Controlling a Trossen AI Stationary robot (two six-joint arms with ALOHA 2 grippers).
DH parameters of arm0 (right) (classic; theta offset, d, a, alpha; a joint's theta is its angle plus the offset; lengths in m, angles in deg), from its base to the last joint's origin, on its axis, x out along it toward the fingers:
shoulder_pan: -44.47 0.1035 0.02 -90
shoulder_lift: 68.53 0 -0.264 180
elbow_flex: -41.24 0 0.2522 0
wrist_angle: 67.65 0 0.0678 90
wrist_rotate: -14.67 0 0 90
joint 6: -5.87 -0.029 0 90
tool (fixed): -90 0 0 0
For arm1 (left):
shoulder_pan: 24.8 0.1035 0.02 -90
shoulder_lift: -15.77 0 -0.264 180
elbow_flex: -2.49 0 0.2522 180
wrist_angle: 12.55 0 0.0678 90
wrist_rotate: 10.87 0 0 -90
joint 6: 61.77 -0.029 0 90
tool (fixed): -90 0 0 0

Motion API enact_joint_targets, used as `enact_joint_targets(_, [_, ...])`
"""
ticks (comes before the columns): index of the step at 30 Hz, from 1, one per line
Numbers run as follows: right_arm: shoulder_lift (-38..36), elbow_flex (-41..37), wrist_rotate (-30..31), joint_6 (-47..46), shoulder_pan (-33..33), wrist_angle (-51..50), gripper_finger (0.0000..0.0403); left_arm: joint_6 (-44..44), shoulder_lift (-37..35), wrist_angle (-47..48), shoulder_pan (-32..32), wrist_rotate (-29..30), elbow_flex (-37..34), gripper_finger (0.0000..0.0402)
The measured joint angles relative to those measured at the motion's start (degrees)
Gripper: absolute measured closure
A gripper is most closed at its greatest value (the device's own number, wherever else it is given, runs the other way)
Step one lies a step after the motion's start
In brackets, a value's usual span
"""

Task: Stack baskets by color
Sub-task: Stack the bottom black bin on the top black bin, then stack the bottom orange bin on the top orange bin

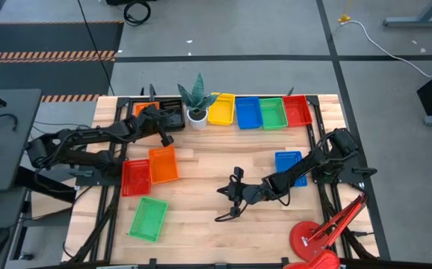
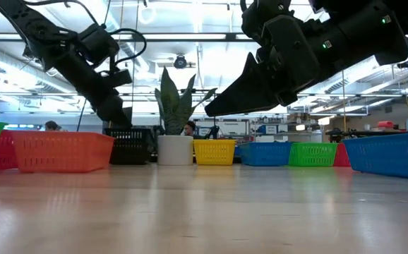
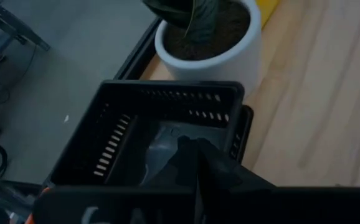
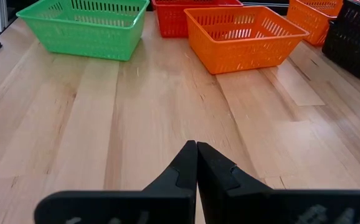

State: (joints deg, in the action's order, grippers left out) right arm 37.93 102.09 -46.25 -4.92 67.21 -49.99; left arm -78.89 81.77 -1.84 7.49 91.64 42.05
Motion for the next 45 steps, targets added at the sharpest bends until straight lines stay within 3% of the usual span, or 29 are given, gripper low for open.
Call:
enact_joint_targets(8, [0.0,0.0,0.0,0.0,0.0,0.0,0.0393,-1.3,1.2,2.9,0.0,-6.2,0.0,0.0396])
enact_joint_targets(18, [0.0,0.0,0.0,0.0,0.0,-0.1,0.0393,-1.5,1.8,-2.2,-0.9,-1.3,0.5,0.0394])
enact_joint_targets(24, [0.0,0.0,0.0,-0.2,0.0,-0.1,0.0393,0.3,-3.6,5.3,-6.4,1.5,6.1,0.0395])
enact_joint_targets(28, [0.0,0.0,0.0,-1.1,0.0,-0.1,0.0393,4.7,-7.7,13.4,-13.7,1.9,10.5,0.0393])
enact_joint_targets(33, [0.0,0.0,0.0,-1.1,0.0,-0.1,0.0393,11.2,-11.1,18.1,-27.4,2.8,12.1,0.0396])
enact_joint_targets(45, [0.0,0.0,0.0,0.3,-0.5,0.2,0.0393,27.7,-6.4,18.6,-66.1,28.4,12.1,0.0397])
